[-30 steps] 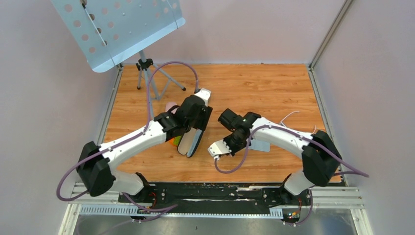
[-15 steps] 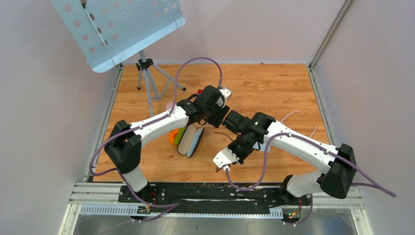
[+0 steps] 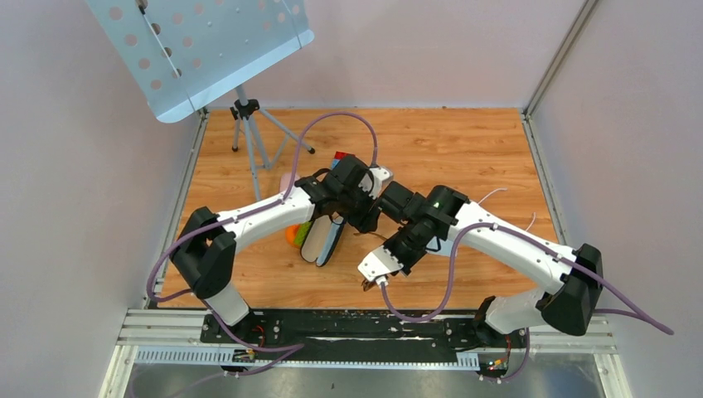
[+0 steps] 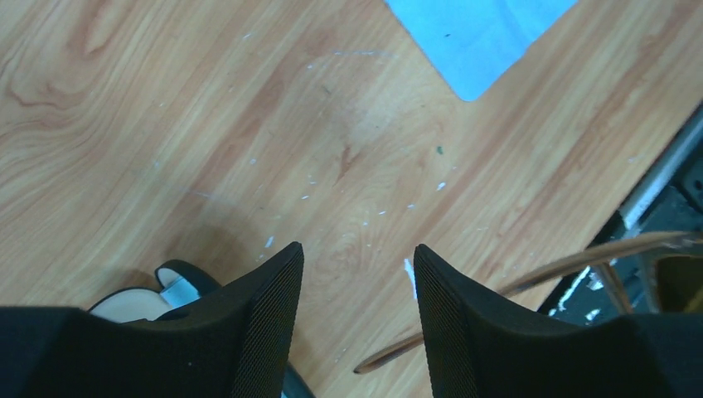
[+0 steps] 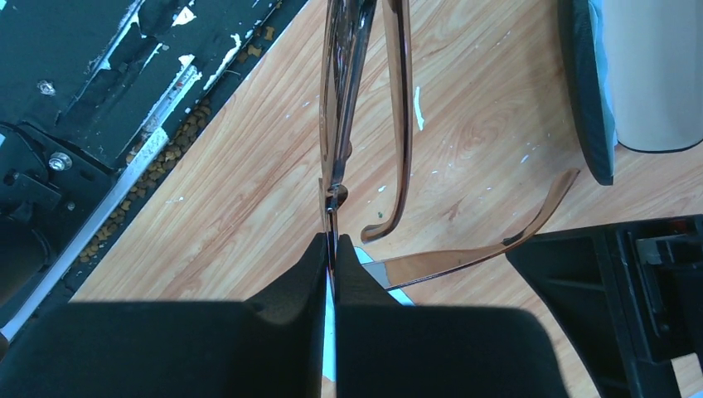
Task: Organize the sunglasses
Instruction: Fold the sunglasses at the center of the board, then place the sunglasses in the sunglasses case.
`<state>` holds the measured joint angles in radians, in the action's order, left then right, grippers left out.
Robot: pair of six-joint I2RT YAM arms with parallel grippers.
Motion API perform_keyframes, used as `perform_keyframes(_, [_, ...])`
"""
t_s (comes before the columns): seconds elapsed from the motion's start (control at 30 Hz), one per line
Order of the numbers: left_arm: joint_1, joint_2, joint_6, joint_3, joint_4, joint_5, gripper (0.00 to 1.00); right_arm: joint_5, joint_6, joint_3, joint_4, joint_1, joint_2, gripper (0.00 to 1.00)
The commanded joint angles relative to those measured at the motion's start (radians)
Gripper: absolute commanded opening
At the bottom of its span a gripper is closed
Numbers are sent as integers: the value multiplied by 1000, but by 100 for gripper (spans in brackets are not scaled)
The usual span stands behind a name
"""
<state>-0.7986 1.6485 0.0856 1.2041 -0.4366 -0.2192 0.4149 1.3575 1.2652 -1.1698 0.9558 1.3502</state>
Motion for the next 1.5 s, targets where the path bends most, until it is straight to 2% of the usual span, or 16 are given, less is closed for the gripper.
perform_keyframes(0.0, [-3,-73,24,-33,19,-139,54,-60,-26,10,46,8,15,0])
perform_keyframes(0.17, [-21,-125,59,-67,34,-211,53,-126,-83,-11,125,8,32,0])
perform_keyframes(0.57, [-35,-186,167,-134,72,-229,51,-172,-122,-23,198,8,38,0])
perform_keyframes(0.83, [-34,-306,152,-106,6,187,59,-141,-125,-104,199,8,14,0])
perform_keyframes(1.0, [-33,-508,173,-257,48,463,60,-78,-146,-150,188,-5,9,0])
perform_keyframes(1.1, [-33,-713,109,-384,127,525,62,-5,-141,-126,129,-52,23,0])
perform_keyframes(1.23, [-39,-953,-55,-467,140,444,67,118,-121,-23,-1,-147,92,0])
perform_keyframes(1.33, [-74,-1031,-184,-457,76,344,68,180,-130,77,-105,-191,183,0])
perform_keyframes(1.47, [-205,-1033,-346,-428,13,329,67,261,-183,211,-213,-222,318,0])
